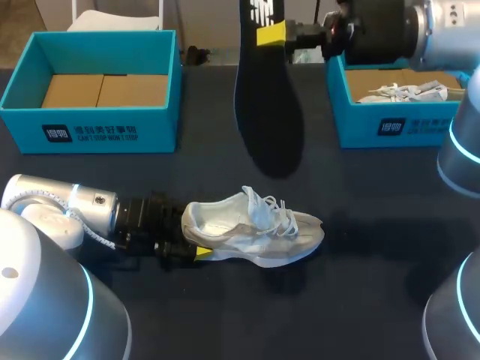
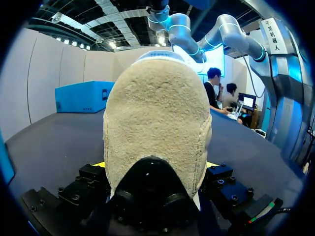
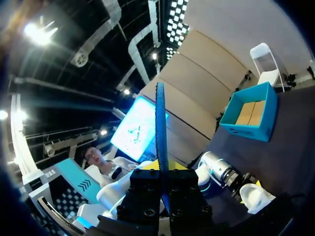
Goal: Take the shoe out of the shoebox, open the shoe tongue, remove and reinsert the insole, then place the shoe into the shoebox
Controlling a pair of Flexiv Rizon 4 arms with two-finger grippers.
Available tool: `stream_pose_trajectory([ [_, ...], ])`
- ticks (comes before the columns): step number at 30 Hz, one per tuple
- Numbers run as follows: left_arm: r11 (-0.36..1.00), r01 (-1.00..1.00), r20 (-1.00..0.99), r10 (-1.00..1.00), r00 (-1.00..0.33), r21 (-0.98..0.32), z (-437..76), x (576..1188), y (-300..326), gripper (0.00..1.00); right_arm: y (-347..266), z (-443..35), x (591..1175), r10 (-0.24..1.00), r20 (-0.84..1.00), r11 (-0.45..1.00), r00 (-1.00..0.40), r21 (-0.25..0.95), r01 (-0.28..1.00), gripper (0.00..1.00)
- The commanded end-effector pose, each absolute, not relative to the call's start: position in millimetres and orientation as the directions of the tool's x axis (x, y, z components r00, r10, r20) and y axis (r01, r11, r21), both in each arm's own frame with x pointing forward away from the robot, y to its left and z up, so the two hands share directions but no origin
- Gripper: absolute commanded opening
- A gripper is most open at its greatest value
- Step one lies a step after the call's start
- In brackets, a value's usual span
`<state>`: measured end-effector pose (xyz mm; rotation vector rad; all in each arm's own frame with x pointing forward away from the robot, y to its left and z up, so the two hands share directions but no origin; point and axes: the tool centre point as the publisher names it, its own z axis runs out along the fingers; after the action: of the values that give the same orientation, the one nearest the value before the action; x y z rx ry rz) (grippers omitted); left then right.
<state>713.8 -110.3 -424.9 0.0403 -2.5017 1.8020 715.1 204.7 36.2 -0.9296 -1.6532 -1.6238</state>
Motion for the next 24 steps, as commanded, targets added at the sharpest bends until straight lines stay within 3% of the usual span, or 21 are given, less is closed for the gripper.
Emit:
stream_pose_trajectory([
  [1,0.317,-0.055,0.062,0.013,-0.998,-0.947,-428,715,-111,0.0,209,36,697,0.073,0.837,-0.045,-0.542,0.545,0.837,0.0],
  [24,0.317,-0.055,0.062,0.013,-0.998,-0.947,-428,715,-111,0.0,220,34,650,0.067,0.821,-0.009,-0.568,0.569,0.822,0.0],
])
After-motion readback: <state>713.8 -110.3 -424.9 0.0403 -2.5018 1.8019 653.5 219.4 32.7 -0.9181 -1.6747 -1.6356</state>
